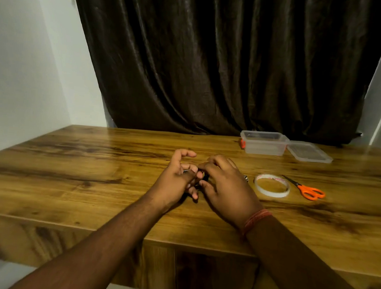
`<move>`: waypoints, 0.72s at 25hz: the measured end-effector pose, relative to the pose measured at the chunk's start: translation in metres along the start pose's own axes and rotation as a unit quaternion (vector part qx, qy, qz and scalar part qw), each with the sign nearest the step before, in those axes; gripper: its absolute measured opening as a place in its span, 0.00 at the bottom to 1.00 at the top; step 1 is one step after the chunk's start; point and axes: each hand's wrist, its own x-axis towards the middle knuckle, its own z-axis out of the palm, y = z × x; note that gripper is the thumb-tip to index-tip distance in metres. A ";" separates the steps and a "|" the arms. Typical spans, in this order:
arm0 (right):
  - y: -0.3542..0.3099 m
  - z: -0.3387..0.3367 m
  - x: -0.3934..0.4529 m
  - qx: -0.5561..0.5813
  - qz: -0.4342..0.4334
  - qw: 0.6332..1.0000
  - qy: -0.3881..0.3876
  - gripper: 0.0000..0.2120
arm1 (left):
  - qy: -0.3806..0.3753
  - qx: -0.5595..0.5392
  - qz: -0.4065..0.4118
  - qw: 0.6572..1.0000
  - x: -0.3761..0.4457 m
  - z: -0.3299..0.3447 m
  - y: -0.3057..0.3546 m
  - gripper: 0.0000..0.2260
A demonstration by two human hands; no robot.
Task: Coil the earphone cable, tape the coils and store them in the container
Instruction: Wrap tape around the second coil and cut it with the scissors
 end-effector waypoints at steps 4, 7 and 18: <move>0.003 -0.001 0.000 0.076 0.019 0.997 -0.001 0.16 | -0.022 0.006 0.001 1.000 0.000 -0.003 -0.002 0.07; 0.003 -0.002 0.001 0.096 0.025 0.995 0.016 0.13 | -0.031 0.017 -0.007 0.999 0.002 -0.006 -0.007 0.06; 0.001 -0.003 0.002 -0.013 0.013 1.000 0.004 0.03 | -0.014 0.079 -0.004 0.997 0.009 -0.005 -0.027 0.07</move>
